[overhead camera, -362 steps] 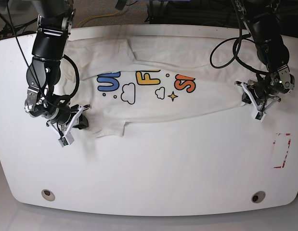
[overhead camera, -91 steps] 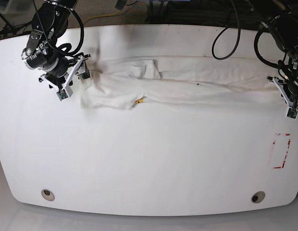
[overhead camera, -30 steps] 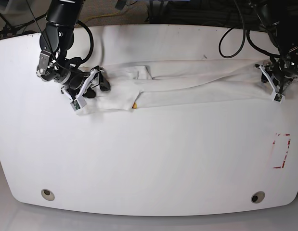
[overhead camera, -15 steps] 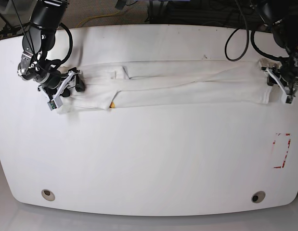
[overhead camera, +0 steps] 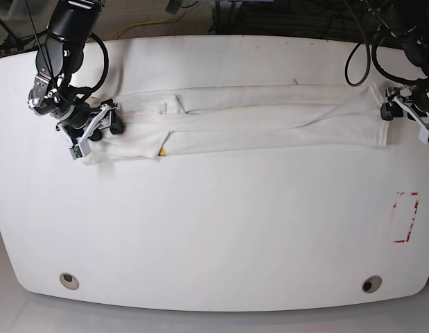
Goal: Fold the T-shirt properly
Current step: 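Grasp the strip end with the left gripper and fold it toward the right gripper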
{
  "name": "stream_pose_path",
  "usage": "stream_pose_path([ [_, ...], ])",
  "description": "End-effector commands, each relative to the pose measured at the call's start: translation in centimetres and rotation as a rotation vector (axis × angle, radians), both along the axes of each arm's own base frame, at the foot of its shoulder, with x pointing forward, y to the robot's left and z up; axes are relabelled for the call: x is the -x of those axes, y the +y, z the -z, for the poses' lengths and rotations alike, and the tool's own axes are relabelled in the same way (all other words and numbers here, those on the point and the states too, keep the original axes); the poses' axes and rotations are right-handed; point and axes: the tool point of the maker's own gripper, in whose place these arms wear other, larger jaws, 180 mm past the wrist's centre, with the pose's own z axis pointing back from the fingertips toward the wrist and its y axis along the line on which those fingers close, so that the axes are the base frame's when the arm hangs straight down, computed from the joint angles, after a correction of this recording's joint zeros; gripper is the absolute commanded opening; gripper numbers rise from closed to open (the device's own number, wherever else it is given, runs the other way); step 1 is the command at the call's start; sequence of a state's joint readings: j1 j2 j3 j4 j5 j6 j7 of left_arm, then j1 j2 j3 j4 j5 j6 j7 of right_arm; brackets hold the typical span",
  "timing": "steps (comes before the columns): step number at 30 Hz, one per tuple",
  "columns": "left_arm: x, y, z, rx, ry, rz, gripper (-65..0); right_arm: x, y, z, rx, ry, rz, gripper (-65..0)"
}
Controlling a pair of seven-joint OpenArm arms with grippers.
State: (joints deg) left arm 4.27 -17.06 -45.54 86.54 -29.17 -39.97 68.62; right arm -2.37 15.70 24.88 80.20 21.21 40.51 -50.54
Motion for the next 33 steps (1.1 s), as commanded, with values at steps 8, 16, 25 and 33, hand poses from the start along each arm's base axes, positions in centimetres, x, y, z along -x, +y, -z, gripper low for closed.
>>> stream_pose_path([
  [8,-0.9,0.5,1.5,0.200,-0.054,-0.058,-17.2,1.3,-0.5,1.1,0.045,0.078,-0.008,-27.1],
  [16,-2.0,-1.1,2.4,0.228,-0.029,-0.014,-17.2,1.3,0.3,1.3,0.026,0.076,-0.005,-27.1],
  [25,-1.3,-2.8,3.5,0.233,0.044,0.044,-22.9,1.3,0.3,1.3,0.024,0.076,-0.004,-27.1],
  [33,-1.2,-3.0,3.6,0.232,0.055,0.052,-59.6,1.3,0.3,1.3,0.024,0.076,-0.004,-27.1],
])
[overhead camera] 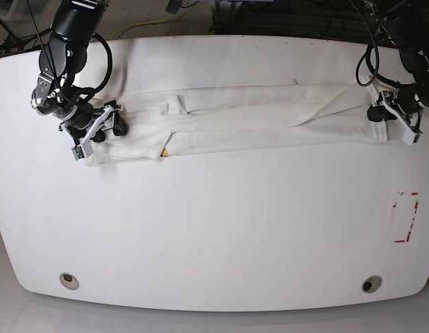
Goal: Fold the T-shirt properly
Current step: 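Grasp the strip end with the left gripper and fold it toward the right gripper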
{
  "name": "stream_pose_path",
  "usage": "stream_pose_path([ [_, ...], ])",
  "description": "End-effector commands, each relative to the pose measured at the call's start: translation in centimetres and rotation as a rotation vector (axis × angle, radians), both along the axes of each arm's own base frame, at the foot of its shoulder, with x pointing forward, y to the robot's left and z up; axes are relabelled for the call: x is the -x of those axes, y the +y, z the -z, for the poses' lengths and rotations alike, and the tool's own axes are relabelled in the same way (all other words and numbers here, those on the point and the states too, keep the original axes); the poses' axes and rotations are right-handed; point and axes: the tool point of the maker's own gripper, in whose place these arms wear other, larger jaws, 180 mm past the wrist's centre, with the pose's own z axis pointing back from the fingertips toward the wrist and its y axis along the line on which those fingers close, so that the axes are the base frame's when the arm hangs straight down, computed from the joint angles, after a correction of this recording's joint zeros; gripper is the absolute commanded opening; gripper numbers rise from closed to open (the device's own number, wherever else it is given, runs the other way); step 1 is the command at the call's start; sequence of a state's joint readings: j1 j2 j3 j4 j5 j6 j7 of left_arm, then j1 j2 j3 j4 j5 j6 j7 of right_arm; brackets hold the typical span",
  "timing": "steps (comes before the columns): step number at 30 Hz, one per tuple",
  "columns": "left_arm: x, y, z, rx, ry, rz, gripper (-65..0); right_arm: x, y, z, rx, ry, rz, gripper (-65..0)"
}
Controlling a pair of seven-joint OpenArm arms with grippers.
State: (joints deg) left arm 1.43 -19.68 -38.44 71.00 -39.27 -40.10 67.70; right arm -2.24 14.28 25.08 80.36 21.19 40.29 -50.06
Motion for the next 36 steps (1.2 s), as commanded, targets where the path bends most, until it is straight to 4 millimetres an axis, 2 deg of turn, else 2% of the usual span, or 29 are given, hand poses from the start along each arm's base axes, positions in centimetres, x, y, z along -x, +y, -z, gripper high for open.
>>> stream_pose_path([
  [1,0.0,0.8,-0.5,-0.036,0.010,0.008,-59.7,1.6,-0.6,1.3,0.049,0.089,-0.014,-27.1],
  [4,-0.3,0.7,-1.1,-0.036,-0.011,0.012,-60.0,1.6,-0.7,1.3,0.049,0.088,-0.012,-27.1],
  [6,-1.1,0.3,-2.7,-0.040,-0.062,0.032,-60.1,1.6,-0.7,1.3,0.049,0.090,-0.012,-27.1],
  [9,-1.1,-0.4,-4.2,-0.054,-0.088,0.075,-60.1,1.6,-0.7,1.3,0.049,0.090,-0.012,-27.1],
  [16,-1.7,-5.1,-7.2,-0.084,-0.169,0.180,-60.1,1.6,-0.7,1.3,0.049,0.090,-0.012,-27.1],
  [21,-2.8,-10.1,-9.6,-0.116,-0.262,0.305,-60.1,1.6,-0.7,1.3,0.049,0.090,-0.012,-27.1],
  [23,-3.1,-12.7,-10.3,-0.116,-0.294,0.369,-60.1,1.6,-0.7,1.3,0.049,0.090,-0.012,-27.1],
  [27,-3.4,-16.8,-10.1,-0.052,-0.308,0.447,-60.0,1.6,-0.1,1.4,0.035,0.090,-0.012,-27.1],
  [31,-4.8,-20.6,-11.1,0.009,-0.362,0.509,-59.9,1.7,0.5,1.6,0.021,0.090,-0.012,-27.1],
  [33,-5.1,-22.8,-10.8,0.064,-0.358,0.537,-59.9,1.7,0.7,1.6,0.017,0.090,-0.012,-27.1],
  [36,-5.5,-24.9,-10.2,0.136,-0.341,0.552,-59.7,1.7,0.9,1.7,0.014,0.091,-0.014,-27.1],
])
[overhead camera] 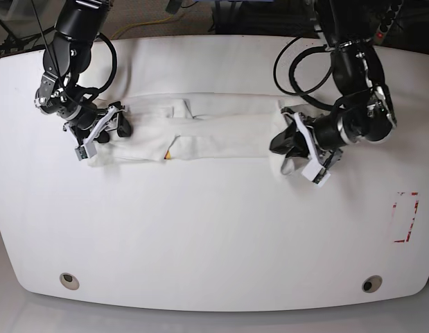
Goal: Fold the T-shirt properly
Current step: 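Grasp the strip end with the left gripper and fold it toward the right gripper, then release the left gripper and regrasp the folded bundle's edges with both grippers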
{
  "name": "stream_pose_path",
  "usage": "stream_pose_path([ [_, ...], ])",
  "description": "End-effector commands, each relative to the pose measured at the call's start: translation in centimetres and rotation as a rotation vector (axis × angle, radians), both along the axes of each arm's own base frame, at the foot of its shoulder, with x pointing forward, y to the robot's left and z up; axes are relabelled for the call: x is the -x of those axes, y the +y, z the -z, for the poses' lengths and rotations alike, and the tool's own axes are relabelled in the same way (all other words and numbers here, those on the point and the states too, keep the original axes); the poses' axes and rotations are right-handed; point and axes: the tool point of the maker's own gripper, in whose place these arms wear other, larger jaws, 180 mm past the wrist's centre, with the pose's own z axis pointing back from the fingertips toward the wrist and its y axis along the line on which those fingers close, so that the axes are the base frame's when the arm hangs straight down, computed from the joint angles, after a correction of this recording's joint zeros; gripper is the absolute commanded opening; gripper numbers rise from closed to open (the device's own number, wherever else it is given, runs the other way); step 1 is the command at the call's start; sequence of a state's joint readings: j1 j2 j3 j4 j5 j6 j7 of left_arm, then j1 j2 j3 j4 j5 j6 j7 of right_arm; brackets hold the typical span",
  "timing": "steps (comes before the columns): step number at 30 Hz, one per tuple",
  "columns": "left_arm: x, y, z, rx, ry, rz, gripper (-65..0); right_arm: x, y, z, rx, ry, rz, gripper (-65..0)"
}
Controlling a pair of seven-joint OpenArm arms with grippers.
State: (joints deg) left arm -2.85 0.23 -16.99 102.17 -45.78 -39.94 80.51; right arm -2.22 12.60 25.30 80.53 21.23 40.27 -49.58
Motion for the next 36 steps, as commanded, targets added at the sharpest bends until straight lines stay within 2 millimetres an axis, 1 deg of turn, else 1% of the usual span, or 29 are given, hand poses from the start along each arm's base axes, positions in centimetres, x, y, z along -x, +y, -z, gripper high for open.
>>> stream_pose_path([
  [1,-0.6,-1.8,-0.2,0.068,0.006,0.018,-59.7,1.9,-0.2,1.6,0.043,0.103,-0.022,-27.1],
  [4,-1.2,-3.0,-0.1,0.094,0.018,0.042,-59.6,1.9,0.4,1.7,0.031,0.103,-0.022,-27.1],
  [6,-1.4,-3.6,0.1,0.097,0.027,0.061,-59.3,1.9,0.4,1.7,0.031,0.103,-0.022,-27.1],
  [8,-1.4,-4.0,0.3,0.100,0.036,0.074,-57.1,1.9,0.4,1.7,0.031,0.103,-0.022,-27.1],
  [10,-1.6,-4.2,0.2,0.102,0.037,0.080,-52.9,1.9,0.4,1.7,0.031,0.103,-0.022,-27.1],
  [12,-1.7,-4.5,0.3,0.111,0.044,0.087,-44.7,1.9,0.4,1.7,0.031,0.103,-0.022,-27.1],
  [14,-1.7,-5.2,0.2,0.130,0.045,0.094,-37.9,1.9,0.4,1.8,0.029,0.103,-0.022,-27.1],
  [16,-1.4,-6.5,0.0,0.141,0.046,0.122,-30.6,1.9,0.4,1.8,0.029,0.103,-0.022,-27.1],
  [17,-1.4,-7.1,-0.2,0.150,0.054,0.129,-28.1,1.9,0.4,1.8,0.029,0.103,-0.022,-27.1],
  [18,-1.4,-7.5,-0.5,0.154,0.055,0.135,-27.2,1.8,0.4,1.7,0.030,0.102,-0.022,-27.1],
  [21,-1.2,-9.8,-2.2,0.145,0.032,0.192,-26.9,1.4,0.5,0.9,0.041,0.076,-0.028,-27.1],
  [23,-0.6,-11.5,-4.2,0.122,-0.037,0.251,-26.9,0.9,0.4,0.1,0.055,0.051,-0.033,-27.1],
  [24,-0.5,-11.9,-5.5,0.124,-0.090,0.265,-26.9,0.8,0.4,-0.2,0.064,0.048,-0.036,-27.1],
  [25,-0.5,-12.0,-6.3,0.125,-0.121,0.265,-26.9,0.8,0.3,-0.4,0.073,0.047,-0.041,-27.1],
  [26,-0.5,-11.9,-6.9,0.123,-0.146,0.260,-26.9,0.8,0.2,-0.7,0.082,0.046,-0.044,-27.1],
  [27,-0.9,-10.8,-7.0,0.094,-0.164,0.234,-26.9,0.5,0.2,-1.4,0.100,0.034,-0.052,-27.1],
  [29,-1.7,-8.7,-6.6,0.043,-0.170,0.178,-26.9,0.0,0.2,-2.8,0.126,0.004,-0.064,-27.1],
  [31,-2.6,-5.8,-5.5,-0.042,-0.159,0.107,-26.9,-0.5,0.2,-4.7,0.128,-0.043,-0.064,-26.5],
  [32,-2.8,-4.4,-5.0,-0.082,-0.152,0.077,-27.1,-0.6,-0.2,-5.6,0.121,-0.058,-0.050,-26.5],
  [33,-3.0,-3.0,-4.4,-0.124,-0.143,0.051,-27.1,-0.4,-1.0,-6.3,0.113,-0.064,-0.023,-26.3],
  [35,-2.3,-0.8,-2.8,-0.186,-0.103,0.019,-27.1,-0.5,-2.1,-7.4,0.085,-0.078,0.019,-24.3],
  [36,-1.9,0.7,-2.0,-0.220,-0.084,-0.003,-27.1,-0.8,-3.1,-8.3,0.063,-0.094,0.054,-21.7],
])
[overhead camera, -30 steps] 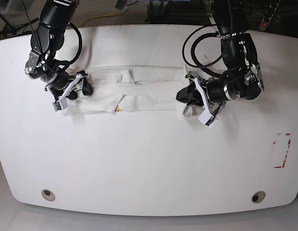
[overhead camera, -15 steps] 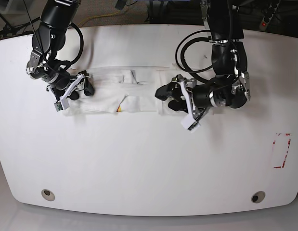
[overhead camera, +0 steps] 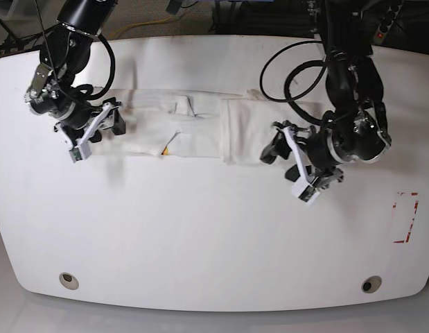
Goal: Fold the T-shirt properly
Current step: 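Release the left gripper and regrasp the folded bundle's edges with both grippers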
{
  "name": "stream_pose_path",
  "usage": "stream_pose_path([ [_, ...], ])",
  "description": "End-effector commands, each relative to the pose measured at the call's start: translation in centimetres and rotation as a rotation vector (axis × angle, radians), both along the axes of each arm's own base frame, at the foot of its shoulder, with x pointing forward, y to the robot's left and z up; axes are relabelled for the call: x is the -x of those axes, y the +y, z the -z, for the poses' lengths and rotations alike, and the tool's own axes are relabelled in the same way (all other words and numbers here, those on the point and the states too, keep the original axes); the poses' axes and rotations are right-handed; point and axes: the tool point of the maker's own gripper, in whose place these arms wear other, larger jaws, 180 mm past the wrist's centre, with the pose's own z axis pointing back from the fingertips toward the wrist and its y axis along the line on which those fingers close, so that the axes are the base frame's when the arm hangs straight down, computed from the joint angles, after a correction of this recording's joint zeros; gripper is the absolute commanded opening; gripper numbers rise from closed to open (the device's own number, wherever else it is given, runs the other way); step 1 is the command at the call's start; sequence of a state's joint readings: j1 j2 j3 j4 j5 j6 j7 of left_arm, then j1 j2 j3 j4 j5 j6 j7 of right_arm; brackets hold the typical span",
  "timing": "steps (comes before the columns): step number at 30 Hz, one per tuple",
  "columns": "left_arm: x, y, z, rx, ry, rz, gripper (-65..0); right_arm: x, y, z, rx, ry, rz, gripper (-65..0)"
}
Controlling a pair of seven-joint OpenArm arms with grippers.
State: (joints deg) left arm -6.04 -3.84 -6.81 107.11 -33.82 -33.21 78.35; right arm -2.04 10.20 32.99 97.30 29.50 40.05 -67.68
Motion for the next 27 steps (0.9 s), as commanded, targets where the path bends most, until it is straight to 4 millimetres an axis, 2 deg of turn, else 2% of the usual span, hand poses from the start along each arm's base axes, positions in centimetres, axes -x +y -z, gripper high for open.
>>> stream_pose_path([
  [1,0.1,1.5,-0.2,-0.004,-0.032,-0.022,-27.1,-0.7,-2.8,-2.4,-0.004,-0.050,0.069,-19.0],
  [6,2.3,4.2,3.1,-0.001,0.007,-0.055,-27.1,0.4,-6.9,-3.3,-0.030,-0.056,0.212,-7.8],
  [10,3.5,5.2,5.5,0.017,0.064,-0.086,-27.1,2.0,-9.0,-1.2,-0.096,0.007,0.300,-6.7],
  [12,3.8,5.8,6.6,0.023,0.100,-0.103,-27.1,2.7,-9.1,0.4,-0.142,0.052,0.323,-6.7],
  [18,4.1,6.3,7.4,0.023,0.127,-0.117,-27.1,3.4,-8.0,2.7,-0.226,0.105,0.332,-6.7],
  [23,4.0,6.2,7.6,0.027,0.132,-0.117,-27.2,3.1,-5.2,3.8,-0.326,0.109,0.319,-6.8],
  [27,4.0,6.2,7.6,0.028,0.134,-0.118,-27.2,2.5,-2.0,4.4,-0.360,0.123,0.262,-6.8],
])
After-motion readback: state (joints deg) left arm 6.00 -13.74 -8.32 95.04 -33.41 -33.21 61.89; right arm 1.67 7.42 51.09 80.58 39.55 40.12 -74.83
